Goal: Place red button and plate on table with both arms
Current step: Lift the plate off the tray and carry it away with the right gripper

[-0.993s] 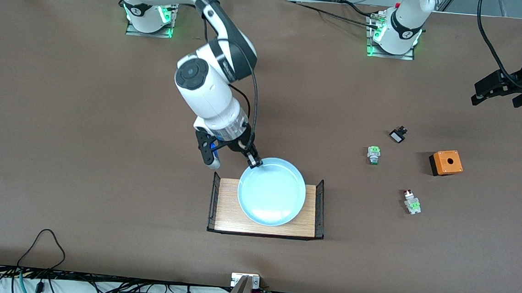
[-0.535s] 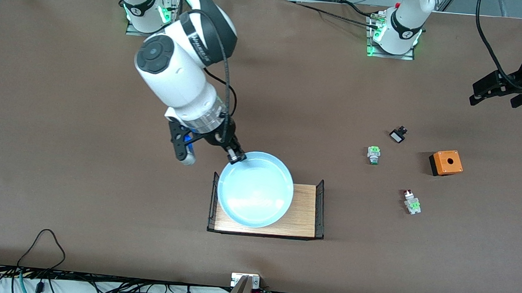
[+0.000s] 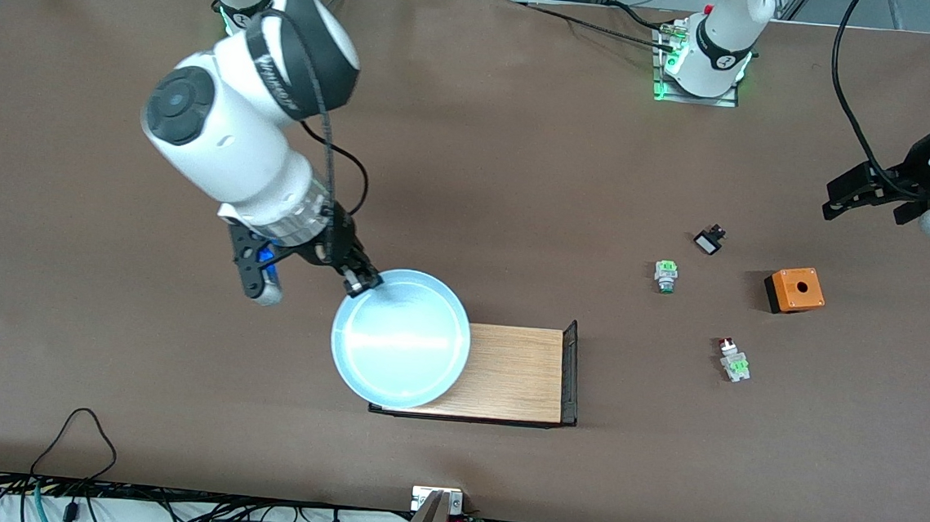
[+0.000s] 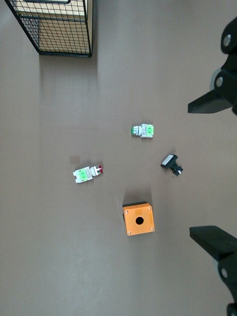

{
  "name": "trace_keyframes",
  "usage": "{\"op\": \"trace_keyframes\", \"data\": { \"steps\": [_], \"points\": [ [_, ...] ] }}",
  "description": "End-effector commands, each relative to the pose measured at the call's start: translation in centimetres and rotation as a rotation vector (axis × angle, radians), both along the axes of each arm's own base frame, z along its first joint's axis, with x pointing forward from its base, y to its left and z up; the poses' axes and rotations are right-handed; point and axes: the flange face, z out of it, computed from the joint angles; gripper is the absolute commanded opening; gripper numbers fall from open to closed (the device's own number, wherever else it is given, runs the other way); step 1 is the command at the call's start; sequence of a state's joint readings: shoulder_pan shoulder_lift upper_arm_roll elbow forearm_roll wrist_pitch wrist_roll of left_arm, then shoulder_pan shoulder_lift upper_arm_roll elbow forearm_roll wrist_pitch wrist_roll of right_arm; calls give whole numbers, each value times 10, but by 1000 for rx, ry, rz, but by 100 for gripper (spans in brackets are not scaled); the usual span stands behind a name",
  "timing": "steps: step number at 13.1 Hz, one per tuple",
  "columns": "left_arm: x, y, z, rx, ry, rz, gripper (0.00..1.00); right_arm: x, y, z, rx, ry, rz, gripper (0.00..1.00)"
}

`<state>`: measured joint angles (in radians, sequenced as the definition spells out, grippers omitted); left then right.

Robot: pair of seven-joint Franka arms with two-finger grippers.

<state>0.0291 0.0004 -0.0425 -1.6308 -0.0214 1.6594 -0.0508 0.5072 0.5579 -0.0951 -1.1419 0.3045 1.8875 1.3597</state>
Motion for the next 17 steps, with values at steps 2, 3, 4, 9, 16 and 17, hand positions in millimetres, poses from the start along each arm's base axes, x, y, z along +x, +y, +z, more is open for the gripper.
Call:
{"op": "trace_keyframes", "data": {
  "steps": [2, 3, 4, 9, 16, 17],
  "points": [
    [-6, 24, 5, 18, 1, 27, 100, 4, -92, 10, 16, 113, 185, 0],
    [-6, 24, 5, 18, 1, 26, 100, 2, -112, 6, 7, 132, 221, 0],
    [-6, 24, 6, 20, -1, 26, 100, 1, -129, 1, 2, 139, 243, 0],
    [-6, 13, 6, 16, -3, 8, 100, -14, -213, -30, -39, 160, 442, 0],
    [-7, 19, 6, 18, -1, -3, 100, -49, -300, -96, -154, 196, 712, 0],
    [-7, 18, 6, 18, 0, -5, 100, -53, -311, -108, -146, 194, 735, 0]
  ]
}}
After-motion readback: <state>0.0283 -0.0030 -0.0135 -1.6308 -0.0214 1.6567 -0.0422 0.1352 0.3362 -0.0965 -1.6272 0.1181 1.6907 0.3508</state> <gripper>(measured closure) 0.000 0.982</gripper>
